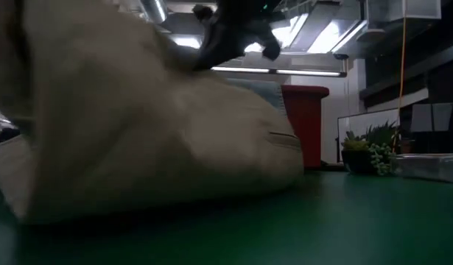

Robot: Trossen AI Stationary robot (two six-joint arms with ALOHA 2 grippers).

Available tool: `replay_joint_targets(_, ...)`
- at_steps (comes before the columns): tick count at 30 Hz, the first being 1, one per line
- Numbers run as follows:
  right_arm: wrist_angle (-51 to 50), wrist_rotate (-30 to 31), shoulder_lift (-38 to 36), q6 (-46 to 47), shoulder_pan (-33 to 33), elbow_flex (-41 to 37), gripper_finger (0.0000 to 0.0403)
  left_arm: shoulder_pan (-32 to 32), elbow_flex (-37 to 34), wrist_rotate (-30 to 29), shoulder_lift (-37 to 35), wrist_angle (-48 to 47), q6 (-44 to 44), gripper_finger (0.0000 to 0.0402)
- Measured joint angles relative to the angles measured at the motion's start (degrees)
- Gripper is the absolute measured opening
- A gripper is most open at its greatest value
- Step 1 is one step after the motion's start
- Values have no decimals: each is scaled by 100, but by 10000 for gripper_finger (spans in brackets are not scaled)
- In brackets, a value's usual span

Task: Fold Laundry from Bin
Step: Fold the brown shorts

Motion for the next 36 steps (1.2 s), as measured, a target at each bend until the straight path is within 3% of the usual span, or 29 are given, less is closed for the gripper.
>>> replay_joint_targets(8,639,-236,561,-323,-312,0,7,95,0,1066,0,-241,268,14)
replay_joint_targets(13,865,-88,752,-474,-333,0,7,190,-1,1234,0,-258,343,28)
replay_joint_targets(21,970,46,766,-477,-329,0,12,400,-2,2012,0,-326,769,86)
replay_joint_targets(24,989,54,766,-479,-327,-1,37,452,-4,2129,0,-365,779,111)
replay_joint_targets(30,995,83,777,-479,-329,0,127,544,-4,2801,0,-517,781,155)
replay_joint_targets(36,1185,76,778,-501,-329,4,180,496,-4,3076,0,-512,777,168)
